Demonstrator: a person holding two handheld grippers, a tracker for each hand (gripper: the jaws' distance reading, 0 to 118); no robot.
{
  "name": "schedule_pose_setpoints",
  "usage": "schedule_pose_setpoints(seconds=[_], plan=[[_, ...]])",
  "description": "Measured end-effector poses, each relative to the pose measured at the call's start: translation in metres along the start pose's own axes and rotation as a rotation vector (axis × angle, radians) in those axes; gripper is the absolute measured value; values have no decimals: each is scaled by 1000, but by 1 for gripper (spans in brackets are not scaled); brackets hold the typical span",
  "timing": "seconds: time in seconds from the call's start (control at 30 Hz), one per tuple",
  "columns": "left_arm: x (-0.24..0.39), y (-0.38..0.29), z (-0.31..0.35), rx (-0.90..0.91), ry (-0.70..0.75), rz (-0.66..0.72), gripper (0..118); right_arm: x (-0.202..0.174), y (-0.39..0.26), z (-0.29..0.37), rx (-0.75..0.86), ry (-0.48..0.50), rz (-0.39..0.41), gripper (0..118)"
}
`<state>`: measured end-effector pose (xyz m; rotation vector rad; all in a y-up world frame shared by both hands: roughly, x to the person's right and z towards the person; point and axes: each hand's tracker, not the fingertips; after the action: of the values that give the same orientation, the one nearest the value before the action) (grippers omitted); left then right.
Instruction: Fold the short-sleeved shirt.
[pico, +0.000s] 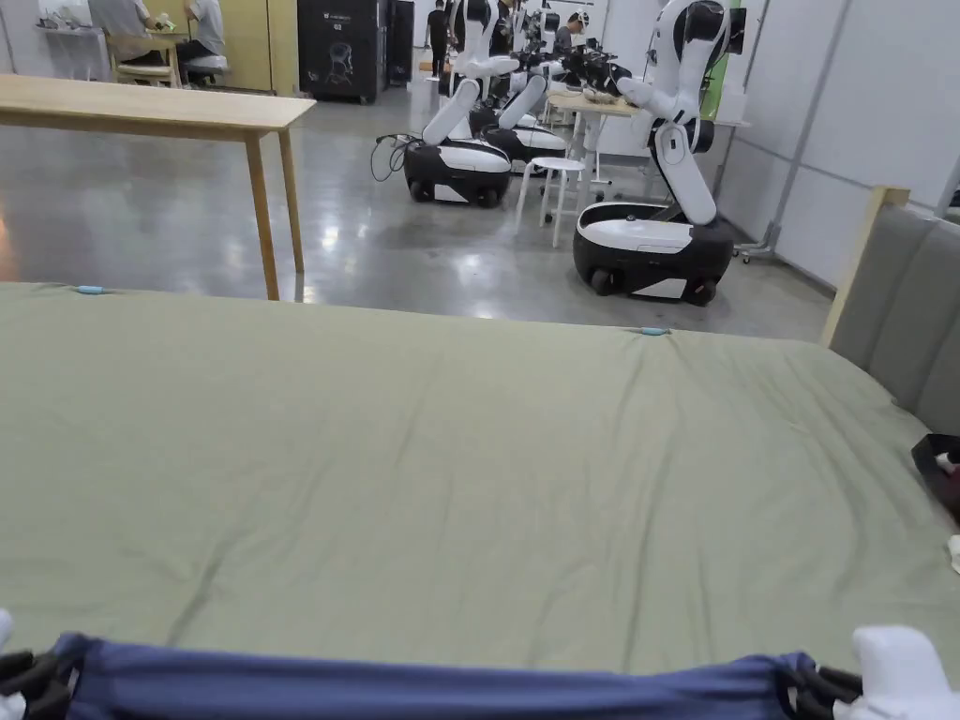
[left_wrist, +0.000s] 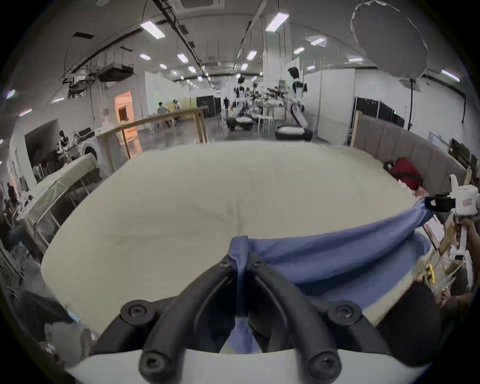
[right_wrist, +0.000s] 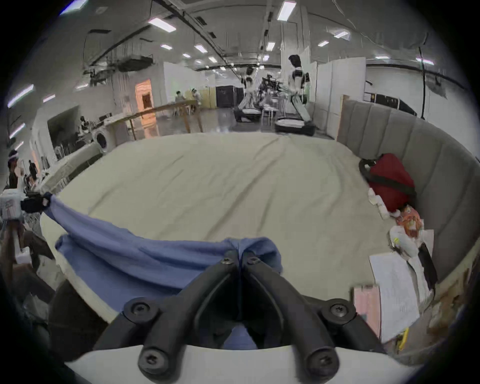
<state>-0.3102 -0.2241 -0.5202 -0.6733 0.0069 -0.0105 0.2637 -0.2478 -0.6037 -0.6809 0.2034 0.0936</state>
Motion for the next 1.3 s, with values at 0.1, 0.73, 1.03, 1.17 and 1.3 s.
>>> schedule_pose_setpoints(seconds=[0.1,0.73,1.03,1.17,1.3], plan=[[0,-43,-7,-105,-6,38,5,-13,-47,-15,-85,-41,29,2],[101,14,50,533,50,-41,101,-113,6,74,558,16,-24,66],[38,-10,37,321,25,112,3,-131,-2,66,511,34,41,1],[-32,-45,12,148,1,309,45,-140,-9,62,483,50,43,1],[-89,-89,-11,50,-112,538,118,-154,-18,53,432,72,45,1]])
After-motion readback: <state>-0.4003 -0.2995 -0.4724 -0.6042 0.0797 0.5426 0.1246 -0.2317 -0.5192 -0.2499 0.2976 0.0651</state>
